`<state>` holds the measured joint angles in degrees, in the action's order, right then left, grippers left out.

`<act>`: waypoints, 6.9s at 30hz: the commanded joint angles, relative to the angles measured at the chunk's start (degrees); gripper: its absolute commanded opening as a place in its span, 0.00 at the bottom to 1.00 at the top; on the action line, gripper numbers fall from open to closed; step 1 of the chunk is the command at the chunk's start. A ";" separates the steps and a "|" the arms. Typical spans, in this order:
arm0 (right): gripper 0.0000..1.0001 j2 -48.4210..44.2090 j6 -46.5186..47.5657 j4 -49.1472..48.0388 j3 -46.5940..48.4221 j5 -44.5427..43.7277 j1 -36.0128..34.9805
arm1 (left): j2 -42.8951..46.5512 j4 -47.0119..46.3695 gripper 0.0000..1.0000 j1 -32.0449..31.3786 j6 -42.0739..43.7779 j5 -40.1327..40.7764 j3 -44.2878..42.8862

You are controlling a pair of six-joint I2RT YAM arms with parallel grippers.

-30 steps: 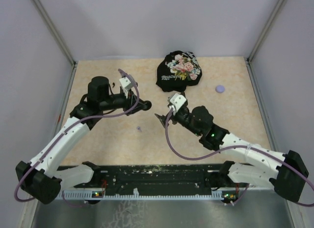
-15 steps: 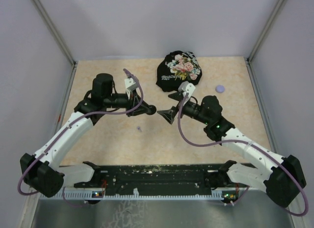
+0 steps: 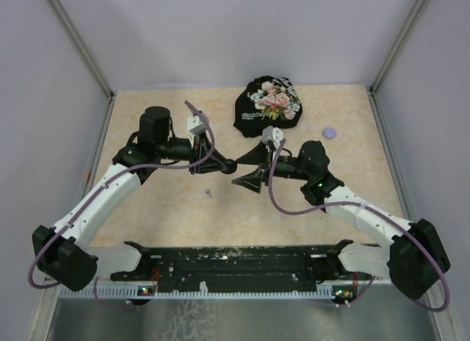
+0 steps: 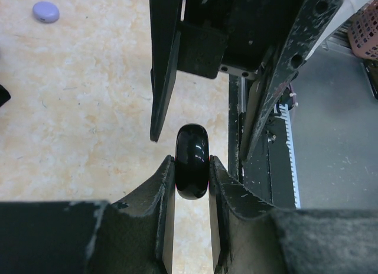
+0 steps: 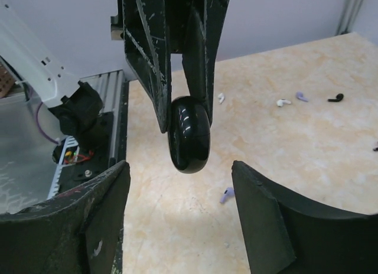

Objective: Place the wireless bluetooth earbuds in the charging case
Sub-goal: Pick up the charging case at the center of the board, then open the charging case, then move the earbud to the center of the board.

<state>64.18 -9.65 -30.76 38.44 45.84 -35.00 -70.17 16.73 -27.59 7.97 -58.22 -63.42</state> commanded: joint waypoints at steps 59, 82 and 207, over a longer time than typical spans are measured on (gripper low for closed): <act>0.00 -2.15 -15.48 -34.16 -8.28 -3.41 0.37 | 1.50 -33.07 0.60 -0.62 -24.62 -6.47 6.55; 0.00 -0.76 -17.93 -41.32 -11.62 -6.67 0.37 | -1.97 -36.98 0.53 -2.83 -28.91 -1.57 5.35; 0.00 3.21 5.73 -38.49 -24.38 -21.55 0.47 | -64.33 2.02 0.32 10.64 -8.78 59.70 -40.85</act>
<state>67.26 -3.20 -66.39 11.35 23.00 -34.70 -133.73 15.97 -16.78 -3.75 1.76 -105.10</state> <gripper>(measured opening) 0.214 0.325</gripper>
